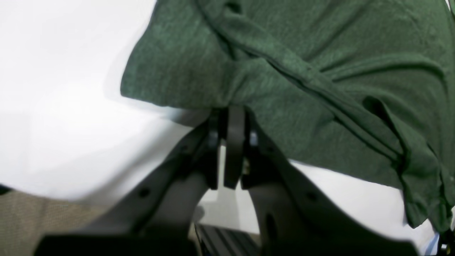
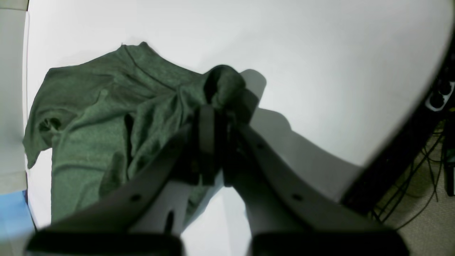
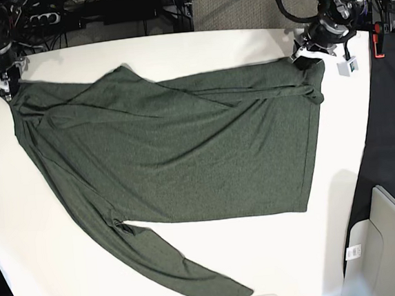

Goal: Fold the T-shirt properly
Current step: 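Pull the shoulder corners outward with both grippers to flatten the shirt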

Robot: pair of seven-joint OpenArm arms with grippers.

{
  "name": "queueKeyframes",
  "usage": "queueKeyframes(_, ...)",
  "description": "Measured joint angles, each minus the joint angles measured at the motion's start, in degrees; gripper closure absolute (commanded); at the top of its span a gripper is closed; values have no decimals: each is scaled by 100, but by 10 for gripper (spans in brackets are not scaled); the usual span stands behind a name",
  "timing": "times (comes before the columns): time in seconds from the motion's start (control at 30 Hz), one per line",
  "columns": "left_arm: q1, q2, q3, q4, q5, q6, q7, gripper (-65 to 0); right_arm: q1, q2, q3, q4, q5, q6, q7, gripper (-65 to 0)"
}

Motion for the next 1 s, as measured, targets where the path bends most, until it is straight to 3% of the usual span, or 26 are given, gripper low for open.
queueKeyframes(0.5,612,-133,9,282,-22,-20,7,0,-490,0,59,413,103,-37,-22,0)
queueKeyframes(1.0,638,-197,9,289,-4,-22,-13,0,-710,92,345,417,278,-33,-44,0)
